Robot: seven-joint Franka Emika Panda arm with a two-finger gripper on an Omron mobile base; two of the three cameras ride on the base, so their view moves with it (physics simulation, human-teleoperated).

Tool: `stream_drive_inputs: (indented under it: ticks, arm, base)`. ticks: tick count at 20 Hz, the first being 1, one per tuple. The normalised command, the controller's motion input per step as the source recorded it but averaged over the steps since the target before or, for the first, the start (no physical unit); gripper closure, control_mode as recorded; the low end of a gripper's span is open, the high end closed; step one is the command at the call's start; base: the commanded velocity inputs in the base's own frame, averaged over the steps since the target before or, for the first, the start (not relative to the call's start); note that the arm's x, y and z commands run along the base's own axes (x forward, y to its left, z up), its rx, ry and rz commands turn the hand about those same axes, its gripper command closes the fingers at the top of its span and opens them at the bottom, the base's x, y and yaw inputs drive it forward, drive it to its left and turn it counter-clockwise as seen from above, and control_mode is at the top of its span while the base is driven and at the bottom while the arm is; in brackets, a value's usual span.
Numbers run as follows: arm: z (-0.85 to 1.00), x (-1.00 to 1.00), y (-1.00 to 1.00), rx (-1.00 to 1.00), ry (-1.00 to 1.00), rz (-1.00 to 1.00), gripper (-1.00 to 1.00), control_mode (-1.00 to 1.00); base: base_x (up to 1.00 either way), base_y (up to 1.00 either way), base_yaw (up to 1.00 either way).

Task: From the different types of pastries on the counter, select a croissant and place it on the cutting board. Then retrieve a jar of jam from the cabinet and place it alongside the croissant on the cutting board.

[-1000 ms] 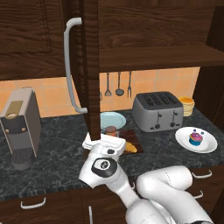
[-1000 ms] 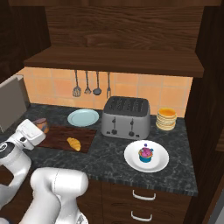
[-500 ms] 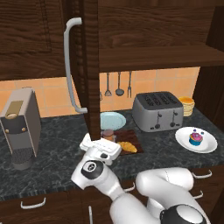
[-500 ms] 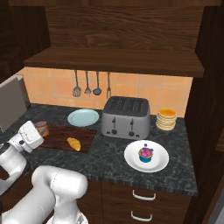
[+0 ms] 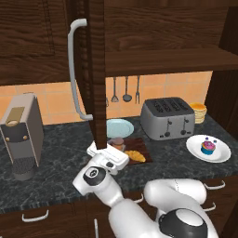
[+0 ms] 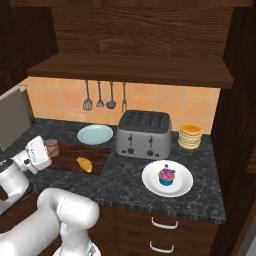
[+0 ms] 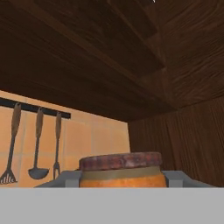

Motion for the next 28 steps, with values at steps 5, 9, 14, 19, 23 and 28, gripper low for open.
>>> stream_drive_inputs:
  ticks: [5,9,14,19,23,28]
  arm:
    - [-0.27,0.19,-0.03,0.0,0.0,-0.05,1.0,-1.0]
    - [-0.18,0.26,0.0,0.0,0.0,-0.08,1.0,-1.0]
    - [-0.32,0.31,0.0,0.0,0.01,-0.03,1.0,-1.0]
    - [-0.46,0.15,-0.04,0.0,0.0,0.0,1.0,-1.0]
    - [-0.2,0.12,-0.18,0.0,-0.01,0.0,1.0,-1.0]
    - [-0.4,0.22,-0.12,0.0,-0.02,0.0,1.0,-1.0]
  base:
    - [0.0,0.0,0.0]
    - [0.0,0.0,0.0]
    - [0.0,0.0,0.0]
    - [0.0,0.0,0.0]
    - [0.0,0.0,0.0]
    - [0.0,0.0,0.0]
